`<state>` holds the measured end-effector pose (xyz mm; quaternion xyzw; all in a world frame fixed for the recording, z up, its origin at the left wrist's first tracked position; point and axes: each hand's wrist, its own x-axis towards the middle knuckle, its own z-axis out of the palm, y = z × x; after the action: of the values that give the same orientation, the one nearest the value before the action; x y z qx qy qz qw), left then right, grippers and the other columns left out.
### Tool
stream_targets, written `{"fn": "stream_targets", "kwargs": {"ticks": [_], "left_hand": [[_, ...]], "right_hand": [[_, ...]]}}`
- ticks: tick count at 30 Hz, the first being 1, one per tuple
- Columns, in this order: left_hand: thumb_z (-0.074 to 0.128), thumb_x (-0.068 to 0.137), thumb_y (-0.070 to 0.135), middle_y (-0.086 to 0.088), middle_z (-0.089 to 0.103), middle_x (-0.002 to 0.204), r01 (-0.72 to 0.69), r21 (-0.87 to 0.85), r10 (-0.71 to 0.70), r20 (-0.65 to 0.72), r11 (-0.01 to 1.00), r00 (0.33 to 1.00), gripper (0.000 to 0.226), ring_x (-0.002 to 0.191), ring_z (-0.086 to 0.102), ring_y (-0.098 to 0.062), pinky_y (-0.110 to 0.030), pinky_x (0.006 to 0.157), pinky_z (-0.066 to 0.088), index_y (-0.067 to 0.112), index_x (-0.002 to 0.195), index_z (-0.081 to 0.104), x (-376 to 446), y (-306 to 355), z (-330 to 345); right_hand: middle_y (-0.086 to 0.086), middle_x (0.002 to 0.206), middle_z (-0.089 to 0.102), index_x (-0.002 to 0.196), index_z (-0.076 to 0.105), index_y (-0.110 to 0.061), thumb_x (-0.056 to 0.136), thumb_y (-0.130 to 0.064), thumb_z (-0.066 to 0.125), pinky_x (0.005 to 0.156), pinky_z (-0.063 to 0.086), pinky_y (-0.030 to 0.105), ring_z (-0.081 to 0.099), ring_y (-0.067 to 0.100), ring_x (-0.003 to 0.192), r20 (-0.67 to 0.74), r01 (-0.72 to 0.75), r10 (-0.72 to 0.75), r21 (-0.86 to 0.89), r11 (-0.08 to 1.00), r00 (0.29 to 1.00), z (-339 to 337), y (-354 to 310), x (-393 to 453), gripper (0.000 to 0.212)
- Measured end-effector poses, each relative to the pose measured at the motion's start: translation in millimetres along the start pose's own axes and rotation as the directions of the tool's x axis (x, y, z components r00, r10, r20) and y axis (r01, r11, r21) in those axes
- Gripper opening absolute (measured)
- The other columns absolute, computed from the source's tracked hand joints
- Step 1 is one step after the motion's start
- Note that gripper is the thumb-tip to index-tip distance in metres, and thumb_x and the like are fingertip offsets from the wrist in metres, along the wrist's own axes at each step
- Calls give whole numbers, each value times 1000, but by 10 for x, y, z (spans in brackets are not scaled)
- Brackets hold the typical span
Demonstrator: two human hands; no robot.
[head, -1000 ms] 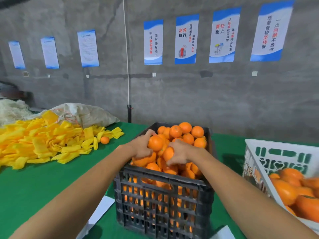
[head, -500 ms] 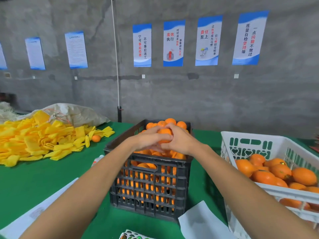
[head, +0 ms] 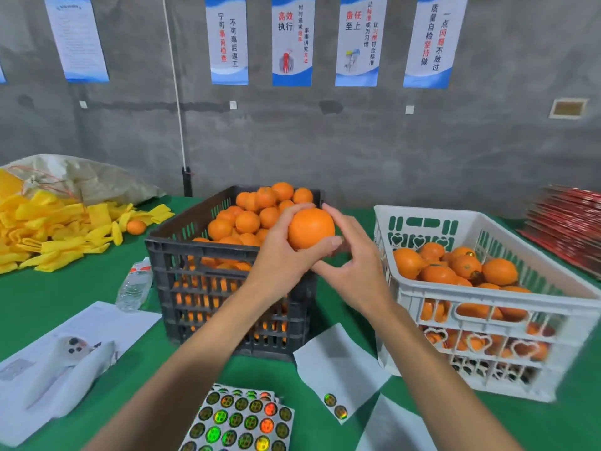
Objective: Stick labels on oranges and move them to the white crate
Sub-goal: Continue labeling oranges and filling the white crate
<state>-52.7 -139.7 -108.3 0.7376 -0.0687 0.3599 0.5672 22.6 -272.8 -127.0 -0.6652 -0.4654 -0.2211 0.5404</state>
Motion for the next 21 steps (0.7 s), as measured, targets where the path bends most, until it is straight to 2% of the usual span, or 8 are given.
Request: {"fn": "stream_targets", "kwargs": {"ticks": [6, 9, 11, 14, 16, 18, 19, 21], "left_hand": [[89, 71, 41, 6, 62, 130, 140, -82, -122, 188, 987, 975, 72, 114, 67, -17, -35, 95, 57, 43, 134, 54, -410, -602, 243], [88, 71, 51, 15, 65, 120, 258, 0, -250, 250, 966, 935, 70, 107, 69, -9, -26, 87, 58, 51, 130, 52, -702, -954, 342], [84, 74, 56, 14, 64, 120, 306, 92, -319, 273, 948, 907, 68, 104, 68, -4, -21, 82, 55, 46, 132, 50, -889, -1182, 391], [80, 81, 52, 13, 60, 122, 366, 174, -403, 303, 914, 863, 64, 102, 64, 1, -16, 80, 53, 40, 134, 46, -1137, -1476, 453], [78, 82, 52, 15, 56, 123, 398, 214, -447, 283, 892, 849, 67, 102, 62, 5, -12, 78, 52, 43, 136, 40, -1271, -1614, 470], [77, 84, 51, 16, 54, 124, 413, 180, -449, 269, 893, 852, 66, 103, 61, 6, -9, 78, 50, 48, 134, 35, -1365, -1715, 465], [76, 85, 50, 14, 54, 124, 405, 166, -437, 275, 899, 856, 65, 104, 62, 4, -10, 79, 50, 51, 134, 33, -1395, -1756, 462], [73, 87, 52, 8, 55, 126, 393, 148, -419, 293, 908, 859, 64, 104, 64, -4, -15, 82, 51, 55, 135, 30, -1424, -1808, 459]], "right_hand": [[-9, 139, 49, 153, 40, -29, 81, -35, 84, 96, 50, 21, 53, 2, 123, 59, -62, 69, -109, 992, 996, -132, 448, -675, 84], [-15, 137, 46, 154, 34, -35, 82, -48, 74, 92, 48, 14, 50, -6, 116, 142, -150, 181, -201, 968, 973, -119, 663, -1104, 83], [-16, 131, 47, 155, 31, -35, 84, -55, 69, 88, 51, 20, 53, -2, 106, 214, -225, 292, -288, 931, 932, -105, 791, -1338, 83], [-16, 121, 50, 155, 28, -36, 82, -69, 59, 87, 53, 33, 55, 5, 97, 327, -312, 449, -395, 864, 831, -92, 931, -1578, 86], [-20, 113, 52, 147, 36, -41, 81, -77, 57, 82, 53, 31, 56, 3, 93, 360, -338, 486, -401, 851, 796, -64, 967, -1715, 77], [-22, 100, 53, 121, 48, -45, 78, -78, 63, 69, 49, 25, 54, 2, 79, 368, -356, 496, -386, 851, 787, -26, 975, -1847, 56], [-20, 95, 53, 111, 49, -45, 75, -78, 66, 63, 47, 25, 52, 4, 72, 373, -367, 503, -379, 850, 780, -21, 979, -1905, 51], [-18, 94, 53, 106, 52, -45, 72, -79, 68, 60, 46, 25, 51, 7, 68, 377, -389, 517, -366, 845, 768, -54, 1006, -1990, 51]]}}
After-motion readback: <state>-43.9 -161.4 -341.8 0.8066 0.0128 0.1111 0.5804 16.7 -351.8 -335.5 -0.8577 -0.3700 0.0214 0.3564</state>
